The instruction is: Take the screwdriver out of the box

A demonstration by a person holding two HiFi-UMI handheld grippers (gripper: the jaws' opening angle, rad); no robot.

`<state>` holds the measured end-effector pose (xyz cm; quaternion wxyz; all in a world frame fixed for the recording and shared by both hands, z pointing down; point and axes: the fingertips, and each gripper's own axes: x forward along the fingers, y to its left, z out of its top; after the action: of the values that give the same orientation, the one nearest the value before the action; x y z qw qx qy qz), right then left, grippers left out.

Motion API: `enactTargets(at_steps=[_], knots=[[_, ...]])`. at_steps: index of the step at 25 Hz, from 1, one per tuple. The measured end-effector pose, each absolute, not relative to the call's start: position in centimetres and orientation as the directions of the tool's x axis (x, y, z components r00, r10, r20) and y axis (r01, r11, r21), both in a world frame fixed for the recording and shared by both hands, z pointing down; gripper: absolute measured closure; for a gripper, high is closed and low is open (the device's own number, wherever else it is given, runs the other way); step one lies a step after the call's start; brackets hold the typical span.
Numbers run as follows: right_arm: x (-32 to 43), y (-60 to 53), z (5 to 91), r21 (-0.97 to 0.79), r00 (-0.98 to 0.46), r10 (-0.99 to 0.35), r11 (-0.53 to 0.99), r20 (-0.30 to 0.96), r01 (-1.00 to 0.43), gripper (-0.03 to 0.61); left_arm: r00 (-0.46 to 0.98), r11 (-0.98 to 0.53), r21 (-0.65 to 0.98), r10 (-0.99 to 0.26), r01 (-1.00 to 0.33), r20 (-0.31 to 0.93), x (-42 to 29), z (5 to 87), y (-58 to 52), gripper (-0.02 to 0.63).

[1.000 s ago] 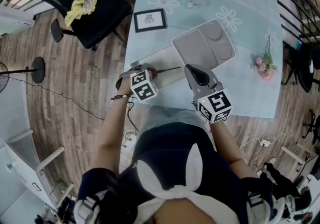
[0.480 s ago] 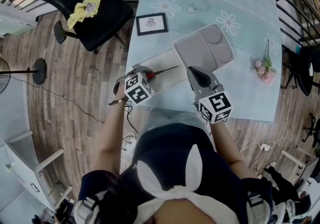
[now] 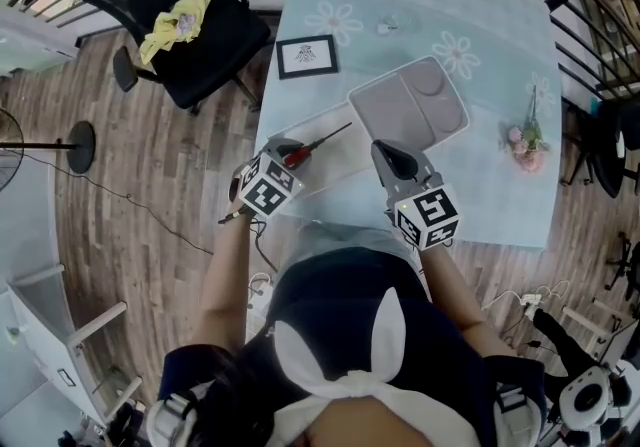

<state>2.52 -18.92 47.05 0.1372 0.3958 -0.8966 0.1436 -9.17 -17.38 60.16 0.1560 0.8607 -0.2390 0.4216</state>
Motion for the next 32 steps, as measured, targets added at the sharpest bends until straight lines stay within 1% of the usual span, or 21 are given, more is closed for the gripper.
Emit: enactTargets(at_steps=[3, 11, 19, 32], knots=[[2.1, -18.7, 46.8, -0.151, -0.656, -0.666, 0.652, 0.355, -0.743, 0.580, 0.559, -0.815, 0.081, -0.318, -0.574, 0.766, -8.9, 58.6, -17.5, 0.509], [0.9, -18.1, 46.1, -0.148, -0.674, -0.654, 0.671, 0.344, -0.727, 0.580, 0.547, -0.775, 0.043, -0.404, -0.631, 0.733, -8.8, 56.7, -17.9, 0.509], [0.3, -17.9, 45.3, -0.141, -0.678, -0.660, 0.675, 0.324, -0.724, 0.580, 0.565, -0.739, 0.014, -0.503, -0.673, 0.654, -8.1, 53.4, -19.1, 0.509], [-0.8, -17.7, 44.6, -0.129, -0.687, -0.657, 0.687, 0.310, -0.715, 0.580, 0.586, -0.699, 0.024, -0.579, -0.715, 0.567, -7.8, 49.4, -18.9, 0.508]])
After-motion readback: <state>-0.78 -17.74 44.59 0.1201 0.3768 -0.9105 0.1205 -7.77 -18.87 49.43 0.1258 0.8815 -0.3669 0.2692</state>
